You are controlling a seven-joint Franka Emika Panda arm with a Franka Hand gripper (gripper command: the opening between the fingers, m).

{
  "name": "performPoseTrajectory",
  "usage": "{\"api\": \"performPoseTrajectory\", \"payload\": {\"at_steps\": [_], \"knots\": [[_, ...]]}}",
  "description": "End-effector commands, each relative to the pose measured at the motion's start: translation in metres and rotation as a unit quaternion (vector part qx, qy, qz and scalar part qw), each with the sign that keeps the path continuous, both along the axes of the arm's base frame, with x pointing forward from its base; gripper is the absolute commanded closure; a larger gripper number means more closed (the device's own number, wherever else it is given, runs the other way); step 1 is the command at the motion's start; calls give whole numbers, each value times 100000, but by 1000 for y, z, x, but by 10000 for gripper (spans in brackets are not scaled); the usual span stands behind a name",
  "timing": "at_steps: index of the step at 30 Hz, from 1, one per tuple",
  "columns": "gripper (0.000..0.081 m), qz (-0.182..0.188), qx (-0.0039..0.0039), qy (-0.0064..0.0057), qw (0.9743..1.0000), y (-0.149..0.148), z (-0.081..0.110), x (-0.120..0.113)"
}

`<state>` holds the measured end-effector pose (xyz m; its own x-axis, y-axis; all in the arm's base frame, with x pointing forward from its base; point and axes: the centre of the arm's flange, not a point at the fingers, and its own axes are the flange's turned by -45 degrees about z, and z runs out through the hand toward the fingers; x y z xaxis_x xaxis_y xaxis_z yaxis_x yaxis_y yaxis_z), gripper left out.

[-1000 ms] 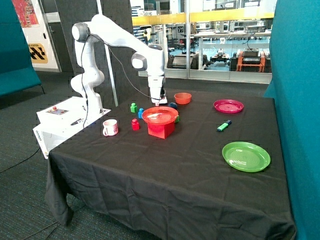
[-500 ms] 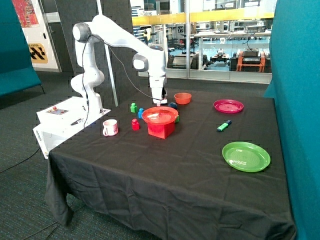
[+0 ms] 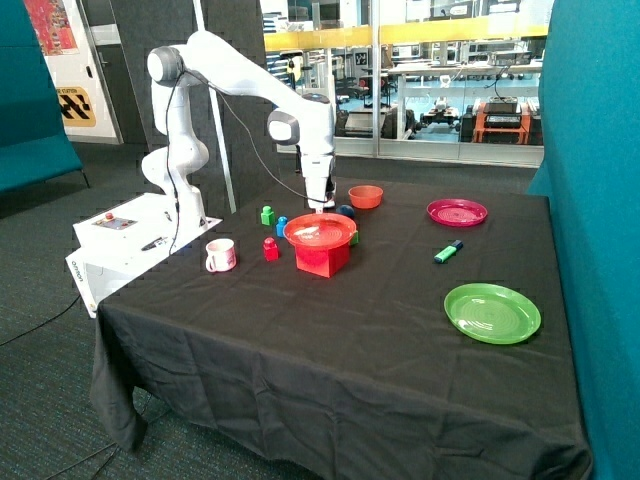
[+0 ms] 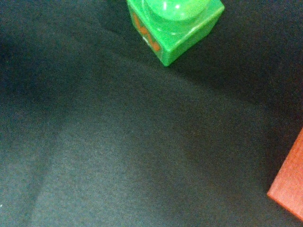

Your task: Put the ball in the red pot

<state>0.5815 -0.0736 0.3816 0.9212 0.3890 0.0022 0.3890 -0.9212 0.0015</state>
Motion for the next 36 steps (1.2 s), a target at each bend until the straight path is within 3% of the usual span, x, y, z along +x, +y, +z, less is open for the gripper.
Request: {"api": "performPoseTrajectory", "payload": {"at_steps": [1, 16, 22, 32, 36], "knots": [[557, -83, 27, 131, 100000, 2, -2, 4], [571, -1028, 28, 131, 99995, -6, -9, -1], [656, -1033, 28, 131, 99995, -8, -10, -2], [664, -1149, 29, 131, 99993, -7, -14, -2], [702, -740, 28, 131, 99997, -6, -17, -2]]}}
